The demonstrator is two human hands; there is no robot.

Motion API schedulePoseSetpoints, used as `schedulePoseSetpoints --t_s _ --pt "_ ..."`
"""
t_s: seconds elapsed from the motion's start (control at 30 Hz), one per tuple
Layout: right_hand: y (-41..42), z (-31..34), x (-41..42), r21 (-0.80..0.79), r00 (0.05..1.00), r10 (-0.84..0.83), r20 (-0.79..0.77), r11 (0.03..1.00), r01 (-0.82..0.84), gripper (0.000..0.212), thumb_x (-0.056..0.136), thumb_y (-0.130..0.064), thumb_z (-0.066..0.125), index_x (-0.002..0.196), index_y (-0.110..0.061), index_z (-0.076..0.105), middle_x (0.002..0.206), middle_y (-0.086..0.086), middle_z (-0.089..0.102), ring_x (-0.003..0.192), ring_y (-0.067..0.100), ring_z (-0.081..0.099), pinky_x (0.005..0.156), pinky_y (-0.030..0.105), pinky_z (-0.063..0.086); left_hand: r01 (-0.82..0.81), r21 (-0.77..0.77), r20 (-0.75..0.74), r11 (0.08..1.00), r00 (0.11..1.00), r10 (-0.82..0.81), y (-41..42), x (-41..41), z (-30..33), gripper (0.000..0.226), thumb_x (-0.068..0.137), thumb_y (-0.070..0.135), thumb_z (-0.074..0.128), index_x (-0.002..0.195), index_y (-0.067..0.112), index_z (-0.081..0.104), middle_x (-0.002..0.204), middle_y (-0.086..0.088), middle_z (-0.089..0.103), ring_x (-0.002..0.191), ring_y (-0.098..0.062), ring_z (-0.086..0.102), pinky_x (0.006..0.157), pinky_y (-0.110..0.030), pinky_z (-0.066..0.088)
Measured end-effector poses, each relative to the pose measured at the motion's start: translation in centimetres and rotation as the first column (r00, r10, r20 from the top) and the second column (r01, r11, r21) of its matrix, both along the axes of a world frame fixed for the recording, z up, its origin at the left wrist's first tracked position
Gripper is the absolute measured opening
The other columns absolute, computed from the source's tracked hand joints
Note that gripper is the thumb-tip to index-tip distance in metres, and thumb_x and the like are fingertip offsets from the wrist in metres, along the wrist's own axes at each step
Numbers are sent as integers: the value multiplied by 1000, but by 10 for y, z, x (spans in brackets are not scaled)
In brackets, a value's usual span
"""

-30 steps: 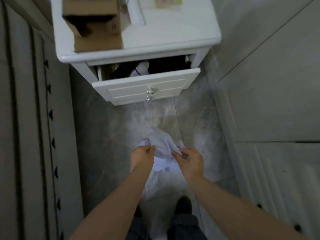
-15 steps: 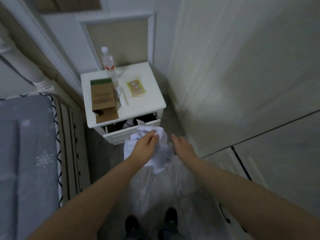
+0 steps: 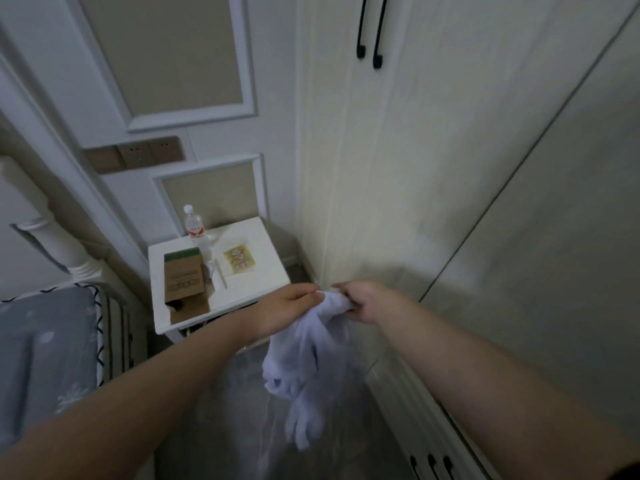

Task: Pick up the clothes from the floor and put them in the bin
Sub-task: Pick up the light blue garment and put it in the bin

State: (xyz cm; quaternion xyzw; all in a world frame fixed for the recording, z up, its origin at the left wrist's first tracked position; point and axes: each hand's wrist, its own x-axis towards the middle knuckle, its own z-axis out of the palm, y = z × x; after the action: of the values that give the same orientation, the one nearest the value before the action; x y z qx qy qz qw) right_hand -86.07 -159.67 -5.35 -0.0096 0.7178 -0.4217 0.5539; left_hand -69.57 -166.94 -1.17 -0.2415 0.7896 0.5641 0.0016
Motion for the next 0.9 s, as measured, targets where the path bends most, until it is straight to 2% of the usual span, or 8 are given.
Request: schedulePoseSetpoints --t_s 0.17,0.27,0.37,0.43,0.53,0.7,0.8,0.9 --pt "30 67 -11 -171 978 -208 -5 964 204 19 99 -6 44 97 -4 62 88 12 58 82 23 56 81 37 48 166 -156 134 974 980 -146 5 -8 0 39 100 41 35 124 22 59 122 8 59 110 -10 55 101 -25 39" --pt "44 91 -5 -278 957 -287 -44 924 264 31 93 1 36 95 -9 65 98 8 59 93 20 54 78 33 49 150 19 129 988 980 -151 9 -16 -6 43 98 45 36 131 24 55 134 12 52 126 -11 47 113 -31 31" --pt "55 110 11 -281 924 -350 -152 912 299 23 82 -18 64 98 -3 70 109 14 66 109 26 59 92 39 52 132 231 79 964 985 -154 15 -28 -7 24 98 40 43 110 24 56 110 6 62 103 -10 55 96 -19 43" --pt "64 120 17 -297 886 -381 -266 906 300 22 81 -18 65 97 -5 73 107 13 69 105 25 63 92 38 54 150 284 101 947 977 -186 15 -37 -10 33 93 46 50 112 20 58 118 -10 64 102 -24 63 97 -36 51" --pt "85 134 27 -356 834 -419 -359 887 292 29 93 -7 44 85 -15 71 86 2 65 81 15 60 67 23 49 93 342 87 935 988 -130 7 -55 -14 55 90 30 61 139 20 38 134 -7 52 104 -31 63 92 -51 54" --pt "134 141 57 -445 757 -495 -428 844 300 20 90 -8 60 105 -9 72 99 9 70 96 22 64 91 37 51 346 69 -36 936 938 -345 13 -84 -10 98 79 31 75 154 24 11 147 5 32 137 -24 40 103 -35 41" --pt "167 149 84 -463 726 -538 -429 820 335 28 87 -7 67 115 -10 70 107 8 74 103 22 69 94 34 53 568 25 -157 822 815 -558 42 -94 3 71 79 25 76 141 18 41 132 4 53 120 -9 54 91 -21 44" --pt "203 160 110 -421 661 -555 -504 827 373 37 84 -5 70 120 -15 68 119 7 71 117 21 64 103 32 49 771 33 -136 636 634 -761 83 -96 17 38 86 24 69 122 23 57 93 3 68 75 8 66 61 -9 49"
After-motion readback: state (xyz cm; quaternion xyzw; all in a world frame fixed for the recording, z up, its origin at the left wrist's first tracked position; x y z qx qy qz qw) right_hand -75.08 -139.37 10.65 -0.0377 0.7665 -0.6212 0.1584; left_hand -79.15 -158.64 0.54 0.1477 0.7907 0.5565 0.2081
